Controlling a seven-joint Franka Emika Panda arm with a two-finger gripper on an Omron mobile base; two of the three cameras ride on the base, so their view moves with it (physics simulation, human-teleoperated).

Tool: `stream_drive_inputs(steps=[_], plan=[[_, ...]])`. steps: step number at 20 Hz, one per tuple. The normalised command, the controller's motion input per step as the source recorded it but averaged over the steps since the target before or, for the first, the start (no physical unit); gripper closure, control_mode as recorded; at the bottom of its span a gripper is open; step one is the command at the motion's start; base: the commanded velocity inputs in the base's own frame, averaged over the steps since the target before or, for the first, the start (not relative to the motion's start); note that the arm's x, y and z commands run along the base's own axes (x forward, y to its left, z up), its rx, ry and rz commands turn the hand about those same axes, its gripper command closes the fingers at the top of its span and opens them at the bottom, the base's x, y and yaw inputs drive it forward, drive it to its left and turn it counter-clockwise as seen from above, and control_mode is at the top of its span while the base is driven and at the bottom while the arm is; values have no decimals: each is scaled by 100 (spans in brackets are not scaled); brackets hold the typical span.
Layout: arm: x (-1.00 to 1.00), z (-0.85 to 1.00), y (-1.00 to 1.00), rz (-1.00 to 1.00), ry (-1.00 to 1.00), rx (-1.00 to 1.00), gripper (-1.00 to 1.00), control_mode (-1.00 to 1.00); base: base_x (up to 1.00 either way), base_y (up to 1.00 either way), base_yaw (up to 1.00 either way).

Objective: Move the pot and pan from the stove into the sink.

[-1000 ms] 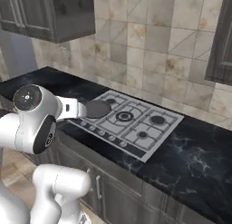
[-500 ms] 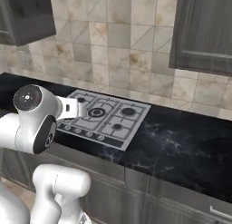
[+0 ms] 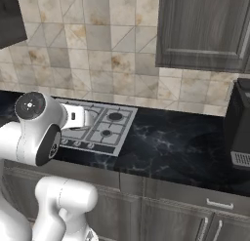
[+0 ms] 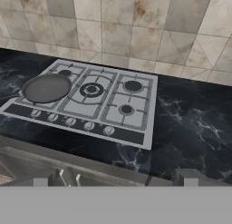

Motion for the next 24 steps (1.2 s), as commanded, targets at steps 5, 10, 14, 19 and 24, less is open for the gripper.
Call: stream_drive_inputs(steps=[5, 10, 14, 19, 24], plan=[[0, 0, 0, 0, 0, 0, -100, 100, 0, 2, 0], [0, 0, 0, 0, 0, 0, -100, 100, 0, 48, 0], [0, 0, 0, 0, 0, 0, -100, 100, 0, 78, 0], [0, 0, 0, 0, 0, 0, -100, 100, 0, 80, 0], [0, 0, 0, 0, 0, 0, -100, 100, 0, 73, 0]])
